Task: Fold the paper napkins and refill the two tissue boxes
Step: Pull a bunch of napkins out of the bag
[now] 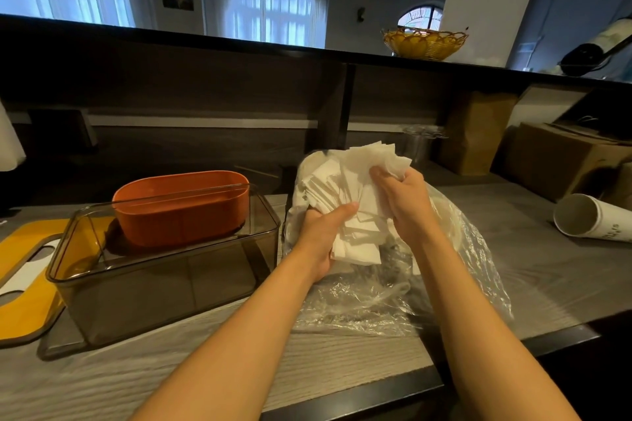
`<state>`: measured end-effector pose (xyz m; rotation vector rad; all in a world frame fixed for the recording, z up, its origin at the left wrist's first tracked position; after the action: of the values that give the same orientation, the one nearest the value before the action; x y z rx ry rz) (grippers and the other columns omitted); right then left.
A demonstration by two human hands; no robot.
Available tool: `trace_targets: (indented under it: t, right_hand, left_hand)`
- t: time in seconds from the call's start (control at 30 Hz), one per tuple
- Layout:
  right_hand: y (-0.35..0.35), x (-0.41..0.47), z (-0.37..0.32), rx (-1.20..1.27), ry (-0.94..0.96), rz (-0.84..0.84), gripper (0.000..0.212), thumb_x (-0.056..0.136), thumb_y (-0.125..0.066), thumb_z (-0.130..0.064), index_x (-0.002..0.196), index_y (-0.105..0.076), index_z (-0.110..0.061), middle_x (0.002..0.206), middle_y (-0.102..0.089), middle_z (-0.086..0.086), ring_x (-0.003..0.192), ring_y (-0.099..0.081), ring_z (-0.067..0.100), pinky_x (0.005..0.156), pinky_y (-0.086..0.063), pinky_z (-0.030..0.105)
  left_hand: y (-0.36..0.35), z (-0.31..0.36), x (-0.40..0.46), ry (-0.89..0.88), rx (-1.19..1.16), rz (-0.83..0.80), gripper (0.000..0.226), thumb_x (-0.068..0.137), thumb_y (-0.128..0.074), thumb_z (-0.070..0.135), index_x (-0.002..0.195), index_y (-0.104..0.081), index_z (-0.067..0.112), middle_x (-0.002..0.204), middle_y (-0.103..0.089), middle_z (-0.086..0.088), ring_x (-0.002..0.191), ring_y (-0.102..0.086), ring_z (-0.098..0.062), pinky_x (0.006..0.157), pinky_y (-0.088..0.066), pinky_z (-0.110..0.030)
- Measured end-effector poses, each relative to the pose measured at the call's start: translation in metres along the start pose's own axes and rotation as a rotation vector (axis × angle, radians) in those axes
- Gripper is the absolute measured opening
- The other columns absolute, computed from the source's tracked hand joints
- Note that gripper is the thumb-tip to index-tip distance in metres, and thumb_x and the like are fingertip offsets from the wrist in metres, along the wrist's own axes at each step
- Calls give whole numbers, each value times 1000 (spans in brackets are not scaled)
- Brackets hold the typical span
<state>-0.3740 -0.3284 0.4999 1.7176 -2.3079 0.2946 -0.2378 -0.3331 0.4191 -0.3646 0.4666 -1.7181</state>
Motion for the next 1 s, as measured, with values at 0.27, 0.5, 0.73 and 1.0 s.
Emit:
trace_targets:
  t: [0.27, 0.5, 0.73, 1.0]
  right_hand:
    - [40, -1, 3, 306, -110, 275, 23, 97, -63, -20, 119, -58, -15, 104, -68, 4, 93, -69, 20, 72, -59, 33]
    - [0, -13, 23, 42, -271, 96, 19, 94, -66, -26, 108, -61, -14, 94, -68, 3, 82, -67, 16, 68, -56, 31]
    - [-8, -17, 17, -231, -263, -15, 29, 88, -74, -31, 100, -52, -16, 88, -60, -1, 76, -59, 13, 56, -45, 26]
    - [0, -11, 3, -352, -134, 36, 15, 85, -78, -26, 93, -66, -22, 85, -66, -5, 76, -60, 9, 58, -45, 25]
  left_hand:
    - [3, -1, 1, -4, -40, 26, 16, 93, -66, 3, 105, -68, 14, 106, -75, -13, 93, -73, -28, 84, -60, -46]
    - [2, 2, -1, -40, -79, 39, 18, 97, -64, 21, 115, -68, 16, 108, -76, -8, 99, -73, -25, 89, -59, -42]
    - [8, -5, 1, 24, -90, 100, 31, 100, -60, 29, 127, -62, 12, 114, -74, -12, 104, -71, -29, 89, -59, -45]
    - [9, -6, 2, 41, -112, 126, 37, 100, -60, 27, 134, -59, 14, 120, -72, -12, 109, -69, -30, 98, -54, -54]
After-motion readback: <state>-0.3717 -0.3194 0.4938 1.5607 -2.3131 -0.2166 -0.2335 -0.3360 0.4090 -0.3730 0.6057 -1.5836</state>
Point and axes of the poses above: each hand's wrist, its own x-axis towards the middle knuckle, its own y-axis out of the back of the hand, z = x × y, the point moved 10 cm from there along x, towards the middle knuckle
